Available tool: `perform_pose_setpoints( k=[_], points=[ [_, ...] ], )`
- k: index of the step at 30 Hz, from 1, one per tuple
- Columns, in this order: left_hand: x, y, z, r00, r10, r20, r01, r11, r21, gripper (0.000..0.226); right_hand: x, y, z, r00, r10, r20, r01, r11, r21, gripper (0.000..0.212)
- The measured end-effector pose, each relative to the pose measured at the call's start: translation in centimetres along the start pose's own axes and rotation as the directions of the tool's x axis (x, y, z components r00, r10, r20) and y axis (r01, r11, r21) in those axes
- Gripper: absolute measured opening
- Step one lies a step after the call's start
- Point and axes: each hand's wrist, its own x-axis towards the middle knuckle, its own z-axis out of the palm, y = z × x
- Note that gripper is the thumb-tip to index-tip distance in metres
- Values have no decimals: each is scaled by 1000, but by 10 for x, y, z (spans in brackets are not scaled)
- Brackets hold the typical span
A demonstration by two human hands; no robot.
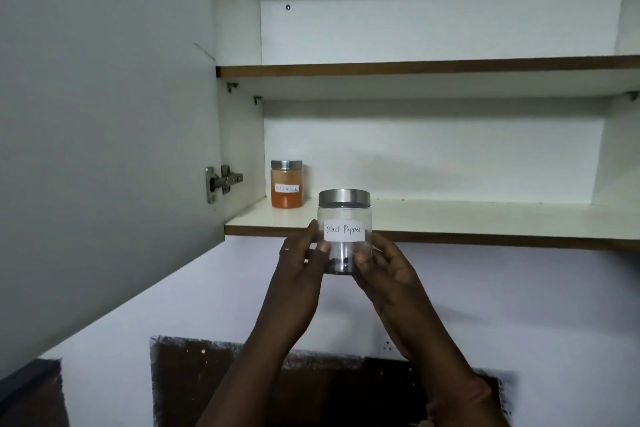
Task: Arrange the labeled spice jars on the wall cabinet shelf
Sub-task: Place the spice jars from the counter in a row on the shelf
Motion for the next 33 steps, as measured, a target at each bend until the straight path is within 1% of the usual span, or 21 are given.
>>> perform_pose_setpoints(
  k=[2,5,6,10,14,18,21,23,26,28,30,32,33],
  points=[
    [6,6,-2,999,49,8,-49,997,65,45,7,-7,-1,1000,-3,-1,3,999,-39,50],
    [15,13,-6,993,118,-8,-117,990,78,44,17,-17,-5,1000,-24,7,25,988,-154,59],
    [18,14,-7,990,142,-20,-140,986,91,44,21,-22,-5,999,-35,17,38,979,-200,58],
    [38,16,-8,981,192,-34,-185,971,154,49,39,-37,-7,995,-90,36,97,951,-294,48],
    [62,15,-2,990,137,-19,-131,972,196,52,67,-43,-13,995,-99,-16,87,931,-354,53],
    [94,16,-1,994,111,11,-109,943,315,48,101,-40,-14,999,-28,-34,9,886,-463,63],
    [121,17,-1,995,98,25,-100,919,382,46,133,-38,-11,998,-10,-59,-23,837,-546,57],
    [140,16,0,998,68,11,-66,906,418,42,154,-37,-6,998,-24,-61,-18,798,-603,51],
    [168,11,2,999,30,-16,-20,901,433,38,187,-30,1,999,3,-42,-28,783,-621,33],
    [182,4,5,1000,-13,-28,24,898,439,35,206,-24,5,997,52,-56,-76,779,-623,33],
    [192,-7,9,998,-54,-19,57,891,450,26,224,-16,5,992,87,-87,-123,760,-638,37],
    [197,-17,14,997,-79,-6,73,893,444,19,240,-10,4,990,96,-100,-138,744,-654,32],
    [199,-20,16,996,-84,-3,77,899,432,20,248,-8,4,990,96,-103,-140,741,-657,30]
  ],
)
